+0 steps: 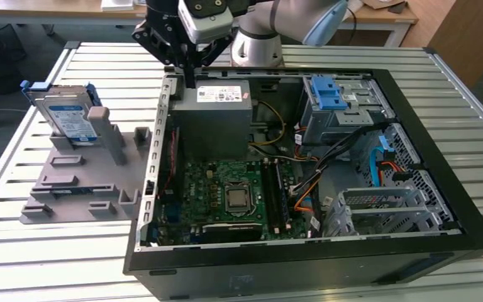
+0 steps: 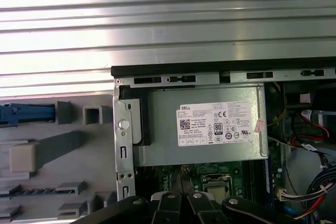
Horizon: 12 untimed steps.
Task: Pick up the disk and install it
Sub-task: 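Reach for the disk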
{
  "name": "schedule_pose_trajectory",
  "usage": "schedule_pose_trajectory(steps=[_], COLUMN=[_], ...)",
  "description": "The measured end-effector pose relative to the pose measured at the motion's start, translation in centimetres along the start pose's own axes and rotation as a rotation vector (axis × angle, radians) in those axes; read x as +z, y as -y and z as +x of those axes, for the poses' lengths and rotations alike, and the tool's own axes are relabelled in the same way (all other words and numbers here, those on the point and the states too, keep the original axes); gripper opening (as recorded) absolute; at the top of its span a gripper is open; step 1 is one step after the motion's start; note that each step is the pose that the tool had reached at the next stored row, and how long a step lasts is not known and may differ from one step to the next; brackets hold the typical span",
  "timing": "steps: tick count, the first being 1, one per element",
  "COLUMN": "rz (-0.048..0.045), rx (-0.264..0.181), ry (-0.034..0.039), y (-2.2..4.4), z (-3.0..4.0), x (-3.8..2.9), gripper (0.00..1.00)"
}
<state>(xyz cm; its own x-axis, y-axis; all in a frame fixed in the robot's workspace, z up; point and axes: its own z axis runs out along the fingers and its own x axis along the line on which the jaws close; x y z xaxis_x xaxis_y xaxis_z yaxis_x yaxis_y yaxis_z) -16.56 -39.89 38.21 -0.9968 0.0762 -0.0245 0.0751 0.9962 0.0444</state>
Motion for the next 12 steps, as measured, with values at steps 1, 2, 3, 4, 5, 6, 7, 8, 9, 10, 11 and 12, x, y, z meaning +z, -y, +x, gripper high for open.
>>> schedule_pose_trajectory(steps=[1,2,3,4,5,6,7,8,9,10,11,12], rz=[0.0001,0.0001,0.0,0.0,0.0,0.0,0.0001,0.0,0.0,0.0,0.0,0.0001], rx=[0.0,0.0,0.0,0.0,0.0,0.0,0.0,0.0,0.0,0.0,0.0,0.0], ry=[0.0,0.0,0.0,0.0,0.0,0.0,0.0,0.0,0.0,0.0,0.0,0.0], y=[0.0,0.0,0.01,0.01,0.01,0.02,0.02,0.02,0.03,0.03,0.03,0.04], z=[0.04,0.07,0.11,0.15,0.18,0.21,0.24,0.27,0.31,0.35,0.38,0.41], x=[0.01,0.02,0.03,0.04,0.05,0.06,0.07,0.08,0.1,0.11,0.12,0.13], gripper=[0.11,0.11,0.11,0.11,0.11,0.11,0.11,0.11,0.11,0.11,0.11,0.11])
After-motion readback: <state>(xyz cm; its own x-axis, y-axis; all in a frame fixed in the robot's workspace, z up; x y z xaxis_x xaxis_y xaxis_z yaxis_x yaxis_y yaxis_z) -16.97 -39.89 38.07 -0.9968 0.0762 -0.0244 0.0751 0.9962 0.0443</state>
